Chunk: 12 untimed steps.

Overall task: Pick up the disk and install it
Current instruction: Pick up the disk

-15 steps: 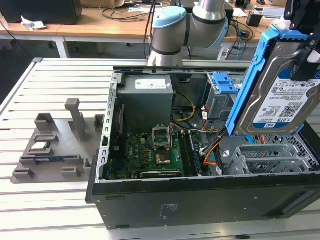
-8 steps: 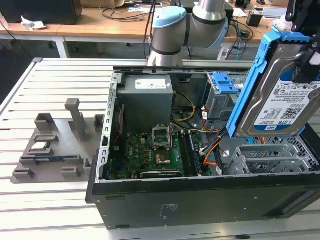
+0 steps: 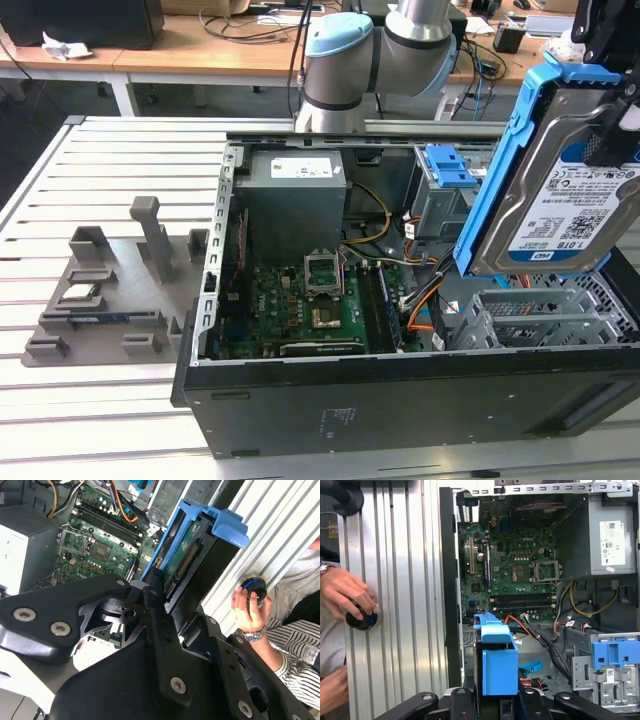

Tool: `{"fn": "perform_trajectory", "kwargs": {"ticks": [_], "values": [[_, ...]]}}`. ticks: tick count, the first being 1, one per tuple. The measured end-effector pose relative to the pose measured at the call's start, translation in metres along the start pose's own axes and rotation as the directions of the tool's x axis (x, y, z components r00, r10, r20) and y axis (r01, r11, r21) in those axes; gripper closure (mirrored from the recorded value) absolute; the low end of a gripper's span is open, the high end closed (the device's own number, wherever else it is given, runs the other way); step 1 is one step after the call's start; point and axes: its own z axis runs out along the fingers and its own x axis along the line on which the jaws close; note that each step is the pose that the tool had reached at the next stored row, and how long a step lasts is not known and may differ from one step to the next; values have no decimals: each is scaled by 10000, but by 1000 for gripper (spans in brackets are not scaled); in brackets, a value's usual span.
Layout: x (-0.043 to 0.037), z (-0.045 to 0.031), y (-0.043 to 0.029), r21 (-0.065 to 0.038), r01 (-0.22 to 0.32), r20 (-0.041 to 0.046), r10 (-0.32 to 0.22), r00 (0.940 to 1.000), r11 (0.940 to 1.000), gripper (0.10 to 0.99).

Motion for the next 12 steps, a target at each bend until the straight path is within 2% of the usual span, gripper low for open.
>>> {"fn": "perform_trajectory", "kwargs": {"ticks": [7,12], "values": [[-7,14,-140,-2,-20,-1,20,10000,10000,725],[-12,44,-211,-3,-26,-4,26,10000,10000,725]]}}
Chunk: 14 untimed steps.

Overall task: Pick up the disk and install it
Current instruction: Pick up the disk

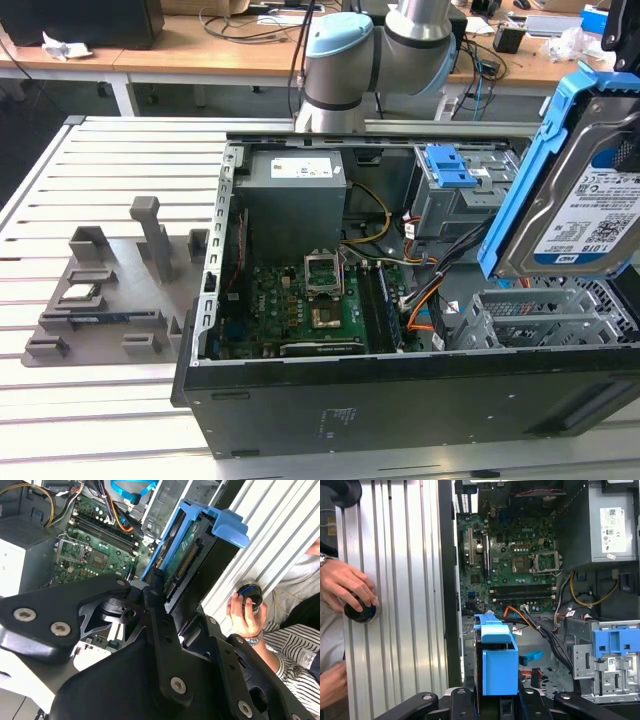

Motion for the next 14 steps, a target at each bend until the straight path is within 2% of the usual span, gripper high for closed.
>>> {"fn": "perform_trajectory", "kwargs": {"ticks": [5,14], "values": [[-3,42,-49,0,0,-1,0,10000,10000,725],[-4,109,-82,0,-1,-7,1,10000,10000,725]]}}
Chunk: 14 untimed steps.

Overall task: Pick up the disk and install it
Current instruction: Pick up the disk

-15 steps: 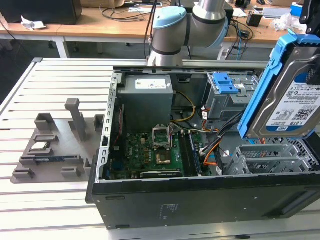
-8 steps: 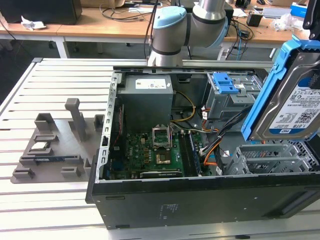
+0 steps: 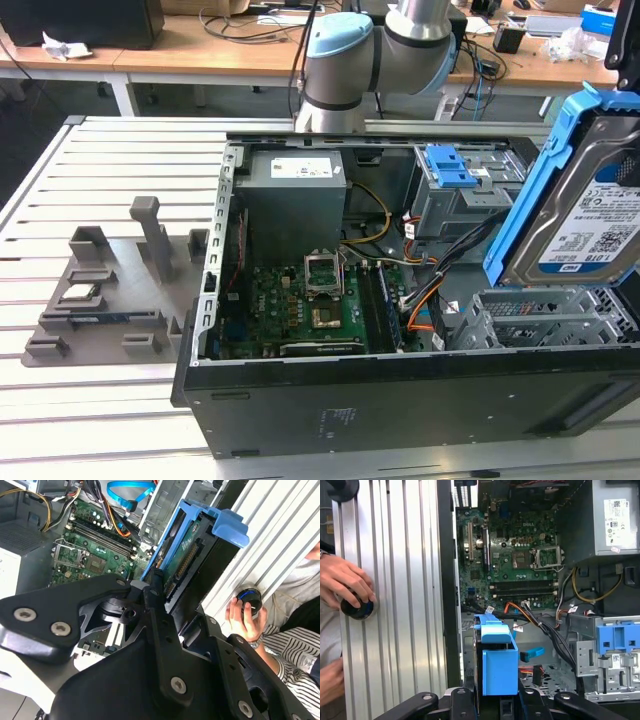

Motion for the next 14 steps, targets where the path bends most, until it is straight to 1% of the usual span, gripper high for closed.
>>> {"fn": "perform_trajectory", "kwargs": {"ticks": [4,7,14], "values": [[-1,22,-9,0,0,-3,0,10000,10000,725],[-2,60,-25,0,0,-11,0,10000,10000,725],[-3,107,-46,1,1,-21,-1,10000,10000,725]]}}
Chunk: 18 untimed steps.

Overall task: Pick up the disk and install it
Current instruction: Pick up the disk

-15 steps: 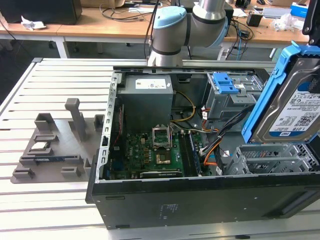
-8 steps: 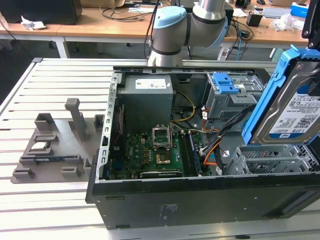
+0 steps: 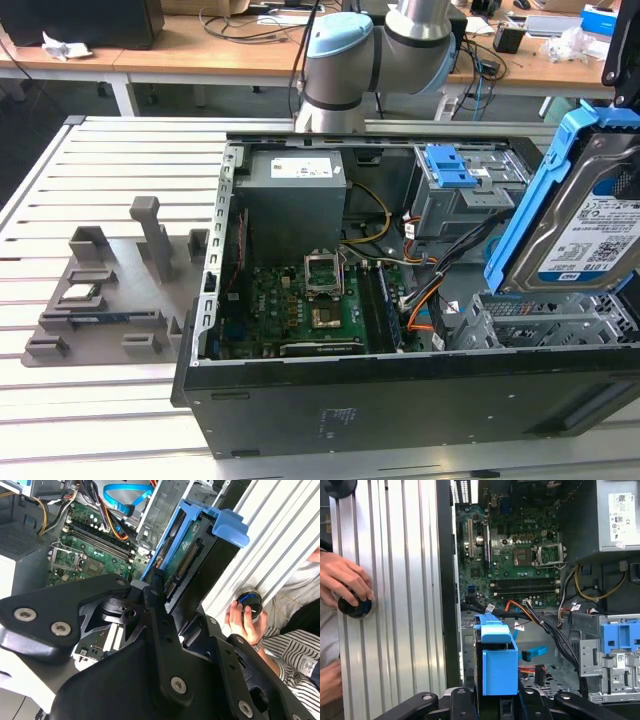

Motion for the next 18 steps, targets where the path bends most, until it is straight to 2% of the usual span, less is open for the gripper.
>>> {"fn": "perform_trajectory", "kwargs": {"ticks": [10,12,16,18], "values": [[-12,154,-52,1,-1,-7,1,10000,10000,725],[-63,165,-71,2,-1,-24,1,10000,10000,725],[-225,199,-97,4,-1,-61,1,10000,10000,725],[-239,250,-99,4,0,-59,0,10000,10000,725]]}}
